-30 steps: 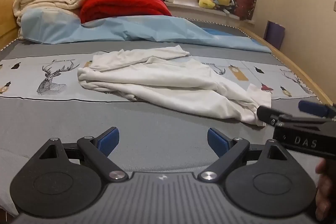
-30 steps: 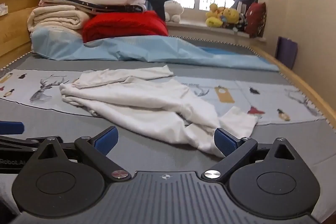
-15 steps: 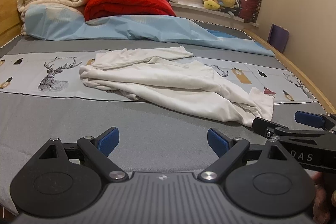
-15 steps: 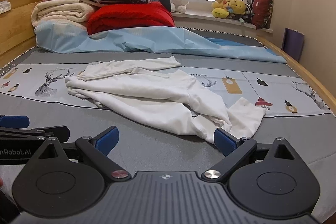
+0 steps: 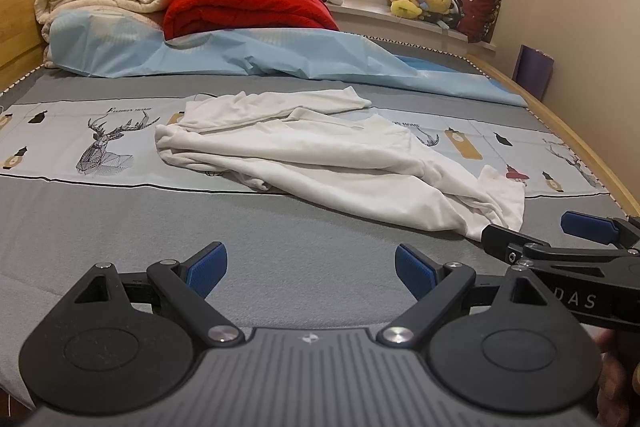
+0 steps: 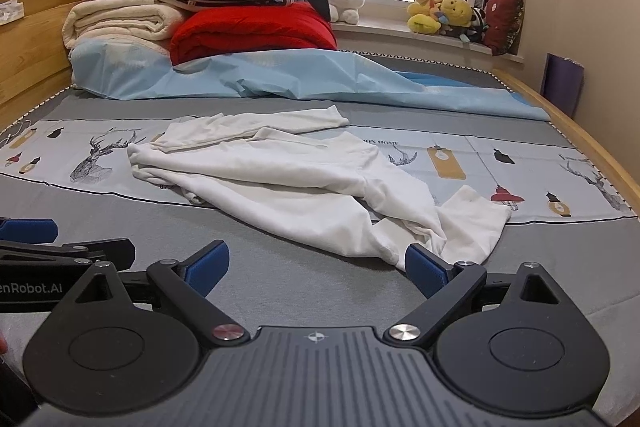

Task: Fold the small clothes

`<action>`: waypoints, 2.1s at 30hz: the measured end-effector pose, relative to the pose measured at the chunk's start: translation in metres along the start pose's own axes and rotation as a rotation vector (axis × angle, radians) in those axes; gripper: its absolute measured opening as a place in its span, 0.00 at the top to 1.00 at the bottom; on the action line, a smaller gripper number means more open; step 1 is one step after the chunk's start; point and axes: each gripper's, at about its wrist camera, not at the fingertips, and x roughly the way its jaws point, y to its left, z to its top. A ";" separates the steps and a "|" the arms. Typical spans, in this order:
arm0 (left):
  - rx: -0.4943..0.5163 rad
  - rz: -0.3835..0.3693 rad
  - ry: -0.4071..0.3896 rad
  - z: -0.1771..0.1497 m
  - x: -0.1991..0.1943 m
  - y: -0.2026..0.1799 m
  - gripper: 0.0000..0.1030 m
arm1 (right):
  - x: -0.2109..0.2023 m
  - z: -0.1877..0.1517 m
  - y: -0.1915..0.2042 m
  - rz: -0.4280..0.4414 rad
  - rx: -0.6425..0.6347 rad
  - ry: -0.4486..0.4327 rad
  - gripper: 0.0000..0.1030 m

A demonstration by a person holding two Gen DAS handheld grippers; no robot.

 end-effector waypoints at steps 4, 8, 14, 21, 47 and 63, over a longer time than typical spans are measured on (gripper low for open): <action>-0.002 0.000 -0.001 0.000 0.001 0.000 0.09 | 0.000 -0.001 0.002 0.002 -0.009 0.001 0.09; -0.001 -0.001 -0.001 0.000 0.001 0.000 0.09 | 0.000 -0.001 0.003 0.004 -0.013 0.000 0.09; 0.000 0.000 -0.001 -0.001 0.001 0.001 0.09 | 0.000 0.000 0.003 0.012 -0.012 0.003 0.11; 0.003 0.000 -0.006 -0.001 0.000 0.001 0.09 | -0.001 -0.001 0.005 0.023 -0.015 0.000 0.14; -0.008 -0.048 0.100 0.068 0.139 0.076 0.82 | 0.128 0.022 -0.054 0.083 -0.126 0.115 0.50; -0.016 -0.020 0.237 0.066 0.290 0.079 0.80 | 0.221 0.004 -0.055 0.152 -0.247 0.319 0.51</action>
